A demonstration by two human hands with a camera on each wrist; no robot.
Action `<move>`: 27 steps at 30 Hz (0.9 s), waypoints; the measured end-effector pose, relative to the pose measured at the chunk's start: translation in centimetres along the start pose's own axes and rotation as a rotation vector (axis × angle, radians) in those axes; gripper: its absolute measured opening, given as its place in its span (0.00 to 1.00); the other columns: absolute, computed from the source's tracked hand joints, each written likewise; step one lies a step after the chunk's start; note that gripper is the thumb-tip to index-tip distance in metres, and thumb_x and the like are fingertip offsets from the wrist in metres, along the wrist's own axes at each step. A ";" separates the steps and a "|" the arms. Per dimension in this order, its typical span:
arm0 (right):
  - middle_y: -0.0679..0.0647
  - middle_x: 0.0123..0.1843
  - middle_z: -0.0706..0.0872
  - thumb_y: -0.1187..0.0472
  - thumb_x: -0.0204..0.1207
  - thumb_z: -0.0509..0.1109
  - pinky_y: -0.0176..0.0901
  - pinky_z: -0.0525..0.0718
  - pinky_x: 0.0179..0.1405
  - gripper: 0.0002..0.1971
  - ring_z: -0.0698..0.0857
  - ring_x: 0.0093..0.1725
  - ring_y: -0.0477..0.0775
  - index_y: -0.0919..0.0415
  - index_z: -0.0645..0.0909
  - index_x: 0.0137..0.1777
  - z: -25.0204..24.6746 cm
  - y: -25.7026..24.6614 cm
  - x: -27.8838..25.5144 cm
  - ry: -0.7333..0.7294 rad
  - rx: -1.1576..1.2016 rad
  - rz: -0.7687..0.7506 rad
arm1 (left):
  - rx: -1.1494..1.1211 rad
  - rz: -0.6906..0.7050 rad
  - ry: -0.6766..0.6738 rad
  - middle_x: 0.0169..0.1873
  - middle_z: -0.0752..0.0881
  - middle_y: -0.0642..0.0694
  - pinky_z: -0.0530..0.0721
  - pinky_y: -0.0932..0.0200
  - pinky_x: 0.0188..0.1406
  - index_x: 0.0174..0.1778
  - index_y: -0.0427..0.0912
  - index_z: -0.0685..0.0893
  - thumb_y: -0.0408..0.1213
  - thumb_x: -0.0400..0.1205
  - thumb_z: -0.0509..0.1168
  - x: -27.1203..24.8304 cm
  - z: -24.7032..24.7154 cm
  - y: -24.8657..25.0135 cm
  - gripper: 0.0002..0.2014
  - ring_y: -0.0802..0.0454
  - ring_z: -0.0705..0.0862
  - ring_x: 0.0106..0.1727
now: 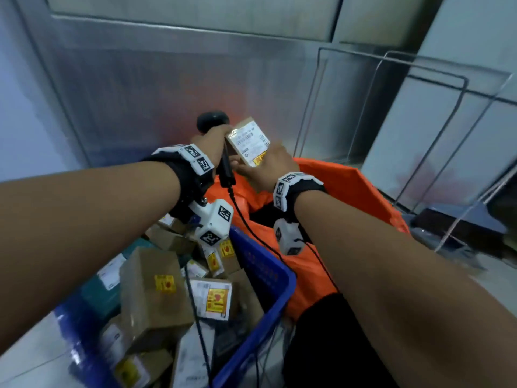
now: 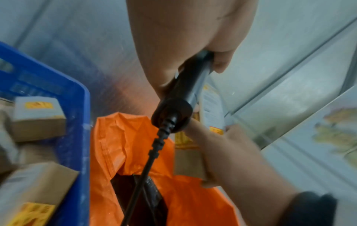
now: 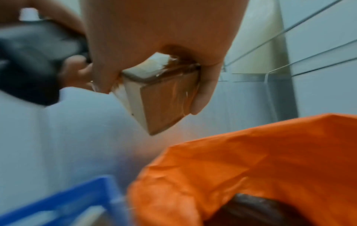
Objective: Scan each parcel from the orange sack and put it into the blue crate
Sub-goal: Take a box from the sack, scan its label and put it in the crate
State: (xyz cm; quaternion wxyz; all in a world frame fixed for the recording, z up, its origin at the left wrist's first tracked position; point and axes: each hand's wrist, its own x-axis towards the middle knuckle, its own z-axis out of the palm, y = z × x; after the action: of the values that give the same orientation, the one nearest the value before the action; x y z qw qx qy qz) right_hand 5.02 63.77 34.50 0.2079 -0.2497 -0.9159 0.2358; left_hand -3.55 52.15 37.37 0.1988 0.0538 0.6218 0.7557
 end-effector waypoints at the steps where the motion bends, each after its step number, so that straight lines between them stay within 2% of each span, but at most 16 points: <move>1: 0.48 0.45 0.83 0.25 0.58 0.75 0.44 0.85 0.41 0.31 0.86 0.42 0.52 0.48 0.76 0.48 0.5 -1.2 -0.9 0.008 0.091 0.013 | -0.006 0.023 0.030 0.35 0.94 0.39 0.93 0.48 0.34 0.51 0.33 0.89 0.43 0.74 0.77 -1.2 -1.0 0.8 0.17 0.42 0.93 0.32; 3: 0.51 0.50 0.86 0.32 0.64 0.78 0.48 0.89 0.42 0.33 0.87 0.43 0.50 0.54 0.71 0.57 1.4 -3.9 -3.0 -0.001 0.370 0.060 | -0.046 0.062 0.077 0.37 0.94 0.40 0.91 0.52 0.29 0.53 0.33 0.89 0.44 0.73 0.77 -3.0 -3.6 1.9 0.19 0.44 0.92 0.31; 5: 0.59 0.56 0.87 0.50 0.74 0.78 0.60 0.91 0.47 0.23 0.90 0.48 0.57 0.57 0.70 0.58 2.7 -5.7 -4.1 -0.029 0.659 0.106 | -0.091 0.073 0.084 0.40 0.94 0.39 0.85 0.59 0.23 0.56 0.32 0.89 0.44 0.72 0.78 -4.4 -6.2 2.6 0.22 0.45 0.90 0.28; 7: 0.66 0.59 0.85 0.65 0.75 0.77 0.69 0.90 0.44 0.19 0.90 0.49 0.65 0.57 0.68 0.55 3.7 -6.9 -4.7 -0.096 0.810 0.156 | -0.113 0.082 0.070 0.41 0.94 0.36 0.81 0.62 0.18 0.56 0.31 0.88 0.43 0.76 0.76 -5.4 -8.0 2.6 0.20 0.47 0.86 0.24; 9: 0.67 0.62 0.84 0.71 0.71 0.79 0.73 0.90 0.43 0.26 0.89 0.53 0.68 0.56 0.66 0.59 5.0 -7.6 -5.1 -0.198 0.867 0.223 | -0.120 0.080 0.065 0.46 0.93 0.32 0.80 0.62 0.18 0.58 0.30 0.88 0.43 0.80 0.74 -6.1 -9.9 2.2 0.19 0.46 0.86 0.23; 12: 0.61 0.62 0.85 0.71 0.70 0.80 0.73 0.89 0.48 0.33 0.88 0.57 0.67 0.53 0.64 0.66 6.9 -7.9 -5.4 -0.327 0.832 0.287 | -0.117 0.049 0.063 0.48 0.94 0.33 0.83 0.60 0.19 0.63 0.30 0.86 0.42 0.80 0.74 -6.0 -12.6 0.9 0.21 0.44 0.90 0.28; 14: 0.59 0.59 0.86 0.67 0.71 0.81 0.72 0.90 0.46 0.30 0.89 0.55 0.66 0.55 0.67 0.66 8.1 -8.5 -5.5 -0.384 0.747 0.313 | -0.108 0.013 0.121 0.44 0.94 0.35 0.86 0.58 0.23 0.63 0.30 0.84 0.43 0.77 0.75 -6.0 -14.0 0.1 0.24 0.42 0.93 0.33; 16: 0.60 0.57 0.89 0.58 0.69 0.82 0.69 0.91 0.41 0.26 0.91 0.52 0.65 0.58 0.74 0.63 9.6 -9.0 -4.9 -0.382 0.652 0.312 | -0.112 -0.018 0.151 0.39 0.93 0.40 0.87 0.55 0.28 0.62 0.30 0.84 0.46 0.73 0.75 -5.2 -15.1 -0.6 0.27 0.41 0.93 0.35; 18: 0.61 0.55 0.90 0.51 0.65 0.82 0.67 0.91 0.34 0.28 0.91 0.48 0.66 0.60 0.79 0.62 11.3 -9.1 -3.6 -0.381 0.617 0.321 | -0.120 -0.032 0.147 0.34 0.89 0.42 0.85 0.55 0.29 0.50 0.35 0.85 0.45 0.76 0.74 -4.3 -15.9 -1.3 0.16 0.42 0.90 0.31; 19: 0.61 0.54 0.90 0.50 0.64 0.81 0.66 0.91 0.32 0.28 0.92 0.47 0.67 0.60 0.79 0.62 12.0 -9.1 -3.0 -0.376 0.608 0.317 | -0.122 -0.049 0.128 0.35 0.88 0.40 0.84 0.56 0.28 0.43 0.38 0.83 0.44 0.80 0.72 -4.0 -16.2 -1.6 0.12 0.43 0.88 0.30; 21: 0.61 0.52 0.90 0.50 0.65 0.81 0.63 0.92 0.31 0.28 0.92 0.45 0.65 0.61 0.80 0.62 12.6 -9.6 -2.6 -0.362 0.571 0.305 | -0.130 -0.093 0.076 0.39 0.88 0.37 0.83 0.59 0.26 0.39 0.40 0.80 0.44 0.84 0.70 -3.1 -16.9 -2.9 0.13 0.44 0.86 0.29; 24: 0.62 0.49 0.90 0.52 0.69 0.78 0.56 0.92 0.29 0.23 0.92 0.42 0.64 0.64 0.82 0.60 12.9 -10.2 -2.5 -0.357 0.501 0.307 | -0.140 -0.133 0.000 0.42 0.91 0.36 0.82 0.61 0.22 0.42 0.39 0.82 0.45 0.86 0.68 -2.8 -16.9 -4.3 0.13 0.46 0.87 0.29; 27: 0.64 0.49 0.90 0.58 0.74 0.72 0.59 0.92 0.29 0.16 0.92 0.40 0.66 0.65 0.82 0.58 13.2 -10.2 -2.3 -0.347 0.457 0.318 | -0.175 -0.121 -0.033 0.39 0.90 0.37 0.83 0.60 0.24 0.59 0.33 0.85 0.45 0.84 0.68 -3.4 -16.1 -3.5 0.17 0.46 0.86 0.30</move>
State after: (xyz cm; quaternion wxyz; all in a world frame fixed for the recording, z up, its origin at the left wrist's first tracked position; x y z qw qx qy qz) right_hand -3.41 50.36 28.80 0.0602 -0.2924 -0.8106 0.5038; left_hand -4.87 36.68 30.98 0.2583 0.0113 0.5523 0.7926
